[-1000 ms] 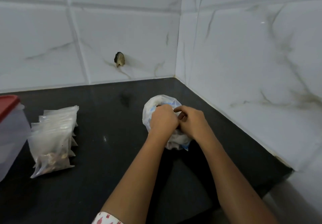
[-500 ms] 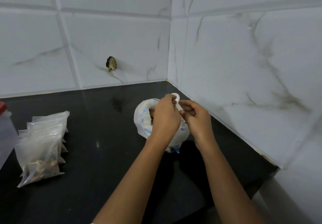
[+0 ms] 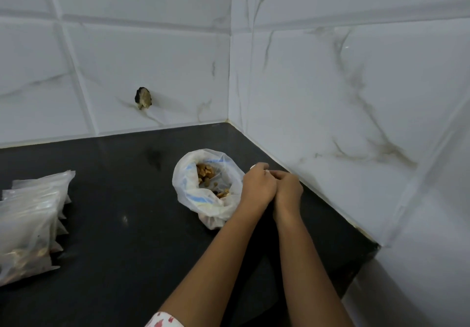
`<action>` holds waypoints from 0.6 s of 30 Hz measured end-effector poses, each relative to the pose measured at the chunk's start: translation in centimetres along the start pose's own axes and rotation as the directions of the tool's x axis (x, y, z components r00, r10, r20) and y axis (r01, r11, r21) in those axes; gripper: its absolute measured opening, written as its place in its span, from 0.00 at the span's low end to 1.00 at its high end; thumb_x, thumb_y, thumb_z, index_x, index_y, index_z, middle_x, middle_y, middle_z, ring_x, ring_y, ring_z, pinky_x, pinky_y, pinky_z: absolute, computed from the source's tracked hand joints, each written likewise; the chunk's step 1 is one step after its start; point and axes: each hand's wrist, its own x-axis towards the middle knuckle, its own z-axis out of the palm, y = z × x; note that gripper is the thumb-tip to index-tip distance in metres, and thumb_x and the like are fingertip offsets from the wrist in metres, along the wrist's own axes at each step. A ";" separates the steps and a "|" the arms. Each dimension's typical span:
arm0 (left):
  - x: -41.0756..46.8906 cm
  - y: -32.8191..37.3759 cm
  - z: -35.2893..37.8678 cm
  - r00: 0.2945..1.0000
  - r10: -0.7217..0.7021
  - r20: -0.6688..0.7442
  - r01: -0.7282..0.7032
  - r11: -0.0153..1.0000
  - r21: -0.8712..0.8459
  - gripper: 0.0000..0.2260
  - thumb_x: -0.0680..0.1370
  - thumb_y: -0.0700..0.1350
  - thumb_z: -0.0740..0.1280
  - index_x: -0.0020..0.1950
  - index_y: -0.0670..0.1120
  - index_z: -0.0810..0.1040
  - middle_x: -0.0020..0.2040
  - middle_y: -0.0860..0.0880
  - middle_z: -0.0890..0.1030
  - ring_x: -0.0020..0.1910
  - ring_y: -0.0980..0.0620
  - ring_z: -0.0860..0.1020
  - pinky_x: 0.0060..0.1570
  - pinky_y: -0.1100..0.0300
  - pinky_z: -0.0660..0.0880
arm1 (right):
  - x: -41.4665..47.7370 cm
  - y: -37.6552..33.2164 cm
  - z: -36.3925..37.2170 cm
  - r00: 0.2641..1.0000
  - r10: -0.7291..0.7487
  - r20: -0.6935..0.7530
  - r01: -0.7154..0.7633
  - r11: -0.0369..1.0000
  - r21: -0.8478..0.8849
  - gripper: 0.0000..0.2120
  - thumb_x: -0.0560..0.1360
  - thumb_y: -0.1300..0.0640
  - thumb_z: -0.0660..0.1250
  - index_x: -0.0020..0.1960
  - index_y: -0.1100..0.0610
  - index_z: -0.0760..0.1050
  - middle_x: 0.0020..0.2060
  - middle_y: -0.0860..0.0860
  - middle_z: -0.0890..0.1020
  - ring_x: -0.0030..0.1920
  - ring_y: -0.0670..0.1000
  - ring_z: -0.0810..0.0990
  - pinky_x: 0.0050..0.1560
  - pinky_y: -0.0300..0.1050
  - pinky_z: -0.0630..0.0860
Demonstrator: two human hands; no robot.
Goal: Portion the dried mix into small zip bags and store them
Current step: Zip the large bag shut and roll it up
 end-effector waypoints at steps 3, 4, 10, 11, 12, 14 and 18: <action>0.1 -0.2 -0.1 1.000 0.017 0.003 -0.017 0.999 -0.041 0.15 0.82 0.41 0.52 0.63 0.40 0.73 0.61 0.44 0.76 0.55 0.52 0.73 0.56 0.60 0.67 | 0.0 -0.4 0.0 1.000 -0.029 0.011 0.031 0.982 -0.184 0.11 0.76 0.61 0.61 0.50 0.62 0.81 0.45 0.59 0.83 0.50 0.58 0.80 0.42 0.43 0.75; 0.1 -0.1 -0.1 1.000 0.019 0.025 -0.018 0.999 -0.045 0.15 0.82 0.44 0.52 0.59 0.40 0.75 0.57 0.45 0.77 0.52 0.52 0.73 0.56 0.59 0.68 | 0.1 -0.6 -0.1 0.999 -0.025 0.038 0.036 0.948 -0.318 0.11 0.77 0.60 0.59 0.49 0.61 0.80 0.46 0.58 0.83 0.54 0.59 0.78 0.39 0.41 0.71; -0.4 0.8 -2.7 0.979 0.188 -0.076 -0.196 0.974 -0.114 0.13 0.81 0.42 0.56 0.63 0.43 0.74 0.59 0.49 0.77 0.57 0.55 0.75 0.56 0.66 0.69 | -1.3 -1.5 -0.1 0.944 -0.322 -0.063 0.236 0.799 -0.553 0.11 0.77 0.61 0.57 0.54 0.59 0.77 0.52 0.56 0.79 0.56 0.57 0.74 0.56 0.46 0.67; -0.4 0.6 -4.1 0.956 0.249 -0.154 -0.264 0.961 -0.086 0.13 0.80 0.40 0.57 0.62 0.44 0.75 0.57 0.51 0.77 0.53 0.58 0.75 0.53 0.70 0.69 | -1.9 -1.5 0.0 0.925 -0.362 -0.116 0.273 0.844 -0.461 0.12 0.78 0.61 0.57 0.56 0.59 0.76 0.53 0.57 0.78 0.56 0.57 0.73 0.56 0.47 0.68; -0.4 0.1 -5.6 0.927 0.296 -0.229 -0.314 0.949 -0.043 0.12 0.80 0.39 0.58 0.60 0.45 0.76 0.55 0.53 0.77 0.52 0.59 0.75 0.51 0.72 0.69 | -2.5 -1.6 0.3 0.927 -0.362 -0.099 0.293 0.863 -0.412 0.12 0.78 0.60 0.56 0.56 0.58 0.76 0.53 0.56 0.78 0.55 0.56 0.74 0.53 0.47 0.71; -0.4 -1.4 -8.7 0.887 0.317 -0.337 -0.316 0.947 0.058 0.13 0.79 0.38 0.59 0.61 0.46 0.75 0.57 0.52 0.76 0.57 0.55 0.75 0.57 0.65 0.71 | -3.5 -1.7 0.8 0.947 -0.318 0.047 0.305 0.841 -0.447 0.12 0.79 0.55 0.57 0.59 0.56 0.73 0.54 0.53 0.78 0.55 0.55 0.76 0.50 0.48 0.73; 0.3 -5.4 -13.1 0.936 0.054 -0.349 -0.026 0.996 0.085 0.18 0.79 0.43 0.61 0.69 0.44 0.67 0.67 0.46 0.70 0.65 0.48 0.70 0.60 0.57 0.69 | -4.7 -2.3 1.8 0.950 -0.190 0.248 0.292 0.821 -0.491 0.21 0.78 0.50 0.60 0.68 0.58 0.65 0.60 0.56 0.75 0.60 0.56 0.74 0.53 0.45 0.70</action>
